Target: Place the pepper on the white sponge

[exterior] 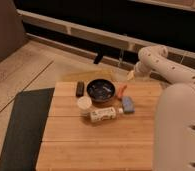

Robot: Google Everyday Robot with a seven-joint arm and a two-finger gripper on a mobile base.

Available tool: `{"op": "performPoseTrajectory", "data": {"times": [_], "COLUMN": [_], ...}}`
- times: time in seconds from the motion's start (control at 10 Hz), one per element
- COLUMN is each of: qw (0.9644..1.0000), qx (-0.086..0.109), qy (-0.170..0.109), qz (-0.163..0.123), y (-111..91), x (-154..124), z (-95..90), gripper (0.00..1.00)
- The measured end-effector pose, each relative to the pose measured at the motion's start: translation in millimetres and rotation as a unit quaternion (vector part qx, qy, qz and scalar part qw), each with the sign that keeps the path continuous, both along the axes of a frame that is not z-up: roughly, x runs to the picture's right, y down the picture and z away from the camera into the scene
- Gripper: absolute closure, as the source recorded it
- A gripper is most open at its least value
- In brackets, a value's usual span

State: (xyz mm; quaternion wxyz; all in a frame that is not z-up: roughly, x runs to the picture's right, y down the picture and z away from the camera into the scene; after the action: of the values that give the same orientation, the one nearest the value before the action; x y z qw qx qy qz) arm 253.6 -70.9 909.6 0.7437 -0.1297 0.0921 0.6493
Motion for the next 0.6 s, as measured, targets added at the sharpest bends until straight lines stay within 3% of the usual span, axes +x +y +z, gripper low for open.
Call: {"op": "performPoseTrajectory", "data": {"times": [0.2, 0.6], "qw": [0.9999, 0.9988], "qx": [-0.005, -0.048], "qy": [-0.004, -0.006], "qz": [-0.010, -0.008], "y": [7.7, 37.3], "x": [-4.4, -12.5], "z": [13.5, 45.8], "gripper": [0.35, 0.35]}}
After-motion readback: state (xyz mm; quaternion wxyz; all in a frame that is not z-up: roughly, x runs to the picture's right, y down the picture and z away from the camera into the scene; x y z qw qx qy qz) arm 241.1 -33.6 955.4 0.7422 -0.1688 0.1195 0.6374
